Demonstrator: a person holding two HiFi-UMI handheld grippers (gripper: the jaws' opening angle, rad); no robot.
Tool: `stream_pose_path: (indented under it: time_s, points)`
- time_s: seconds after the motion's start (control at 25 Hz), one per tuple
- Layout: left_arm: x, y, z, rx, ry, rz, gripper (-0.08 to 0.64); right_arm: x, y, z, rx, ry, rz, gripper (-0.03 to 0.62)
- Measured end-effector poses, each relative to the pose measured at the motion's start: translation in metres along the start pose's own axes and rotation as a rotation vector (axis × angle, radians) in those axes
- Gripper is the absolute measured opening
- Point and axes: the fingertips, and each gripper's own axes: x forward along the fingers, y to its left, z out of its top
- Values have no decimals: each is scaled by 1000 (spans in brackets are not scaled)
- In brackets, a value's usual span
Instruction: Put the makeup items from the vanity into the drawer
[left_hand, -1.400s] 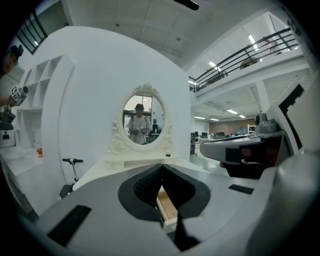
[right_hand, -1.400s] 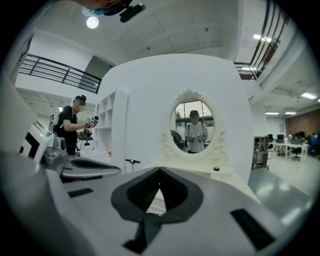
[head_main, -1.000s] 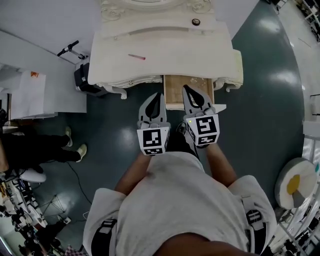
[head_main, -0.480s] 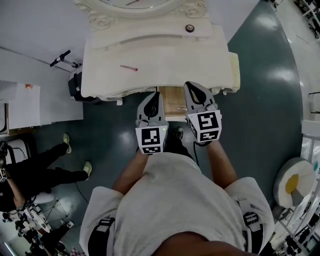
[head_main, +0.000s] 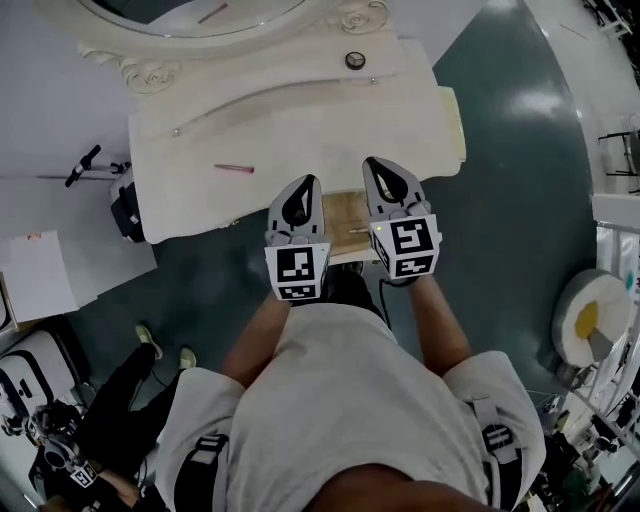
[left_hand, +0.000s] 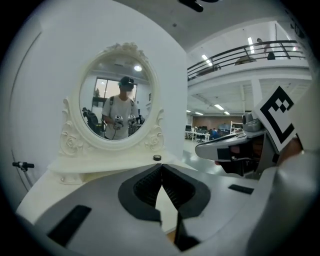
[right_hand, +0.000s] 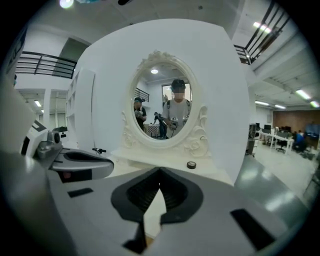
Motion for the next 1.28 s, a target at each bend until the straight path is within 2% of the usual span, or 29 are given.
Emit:
stream_pose_path:
  time_s: [0.32, 0.44, 0.6, 0.76, 1.08, 1.2, 1.28]
  points:
    - [65, 22, -24, 7, 79, -135, 6, 66, -20, -14, 47, 56, -77, 15]
    - [86, 23, -33, 19, 109, -200, 6, 78, -36, -15, 20, 70, -134, 15]
    - [113, 25, -48, -10, 143, -253, 6, 94, -59, -19, -37, 144, -173, 15]
    - [132, 23, -55, -37, 157, -288, 6, 112, -71, -22, -102, 226, -162, 15]
    - [148, 25, -70, -99, 189, -304, 6, 160, -95, -6, -219, 254, -179, 15]
    - [158, 29, -65, -95, 168, -312, 6, 182, -105, -5, -225, 265, -186, 17]
    - [164, 37, -60, -102, 152, -302, 6, 196, -109, -5, -186, 262, -186, 17]
